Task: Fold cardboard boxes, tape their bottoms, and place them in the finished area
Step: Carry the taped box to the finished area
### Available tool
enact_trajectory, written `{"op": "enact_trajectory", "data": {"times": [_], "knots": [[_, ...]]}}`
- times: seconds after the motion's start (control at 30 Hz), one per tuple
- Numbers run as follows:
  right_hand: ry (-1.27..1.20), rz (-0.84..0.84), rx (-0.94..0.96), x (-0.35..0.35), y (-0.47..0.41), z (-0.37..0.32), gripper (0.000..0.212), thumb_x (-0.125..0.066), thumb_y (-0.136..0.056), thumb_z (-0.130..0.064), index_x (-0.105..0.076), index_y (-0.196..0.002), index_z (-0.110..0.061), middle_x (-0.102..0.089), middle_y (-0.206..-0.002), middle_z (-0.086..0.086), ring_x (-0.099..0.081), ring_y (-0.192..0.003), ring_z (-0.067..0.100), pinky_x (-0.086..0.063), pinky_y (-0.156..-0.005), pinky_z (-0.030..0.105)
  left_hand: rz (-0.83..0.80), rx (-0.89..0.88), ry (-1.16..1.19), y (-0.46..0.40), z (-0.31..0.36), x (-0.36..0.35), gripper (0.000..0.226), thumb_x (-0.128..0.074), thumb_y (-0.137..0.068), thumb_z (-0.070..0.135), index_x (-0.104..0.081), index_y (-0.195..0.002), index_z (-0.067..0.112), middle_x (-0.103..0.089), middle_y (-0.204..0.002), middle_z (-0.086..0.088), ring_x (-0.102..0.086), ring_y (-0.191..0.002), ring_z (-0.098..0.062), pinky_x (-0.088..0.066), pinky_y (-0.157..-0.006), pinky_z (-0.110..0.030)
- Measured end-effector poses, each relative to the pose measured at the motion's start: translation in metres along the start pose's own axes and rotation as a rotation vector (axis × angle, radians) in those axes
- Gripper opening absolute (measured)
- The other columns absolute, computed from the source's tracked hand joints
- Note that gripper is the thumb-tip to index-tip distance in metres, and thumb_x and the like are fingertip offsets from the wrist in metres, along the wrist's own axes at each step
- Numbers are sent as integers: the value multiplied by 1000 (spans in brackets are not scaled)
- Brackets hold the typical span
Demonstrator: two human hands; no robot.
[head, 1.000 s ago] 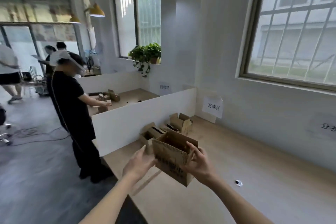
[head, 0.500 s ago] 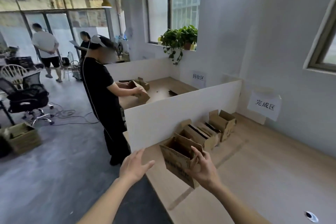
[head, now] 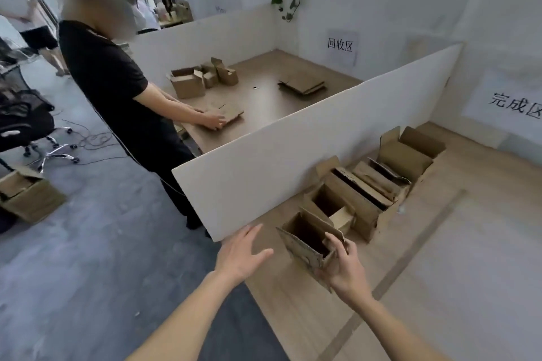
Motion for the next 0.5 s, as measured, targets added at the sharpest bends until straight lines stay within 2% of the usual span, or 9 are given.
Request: {"op": "enact_trajectory", "data": {"times": [0.13,0.27,0.4,0.5], "knots": [[-38,-10,-79,-24,-30,21,94,-86,-74,-28,-30,-149,-40,-25,-150,-1,-48,-129,26,-53,-103,39,-152,-57,0,-44,13,-39,74,-48,-91,72,-17,-155,53,-12,-168,13,-20,-154,-21,-30,-120,-48],[-42,6,-91,-40,-51,33,97,-89,-71,-22,-33,-148,-38,-21,-154,-3,-45,-135,22,-43,-114,36,-233,-133,-87,-73,30,-75,72,-47,-92,72,-13,-153,58,-2,-168,18,-10,-156,-23,-22,-122,-49],[2,83,-140,-45,-61,36,95,-88,-74,-33,-33,-151,-35,-9,-163,-3,-28,-146,23,-36,-116,39,-256,-197,-189,-95,39,-93,73,-44,-94,71,-12,-156,51,14,-167,19,-9,-156,-28,-22,-122,-49],[49,80,-168,-48,-68,39,96,-85,-74,-43,-28,-152,-39,-4,-164,-4,-14,-150,23,-24,-121,41,-231,-238,-248,-106,41,-94,74,-42,-96,70,-13,-159,44,17,-167,14,-11,-155,-26,-20,-123,-45]]}}
Point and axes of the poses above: each hand's wrist, its own y-axis away from the middle knuckle, its own x-axis out of the back of the hand, z = x × y, the point moved 9 cm from there along -y, towards the middle knuckle
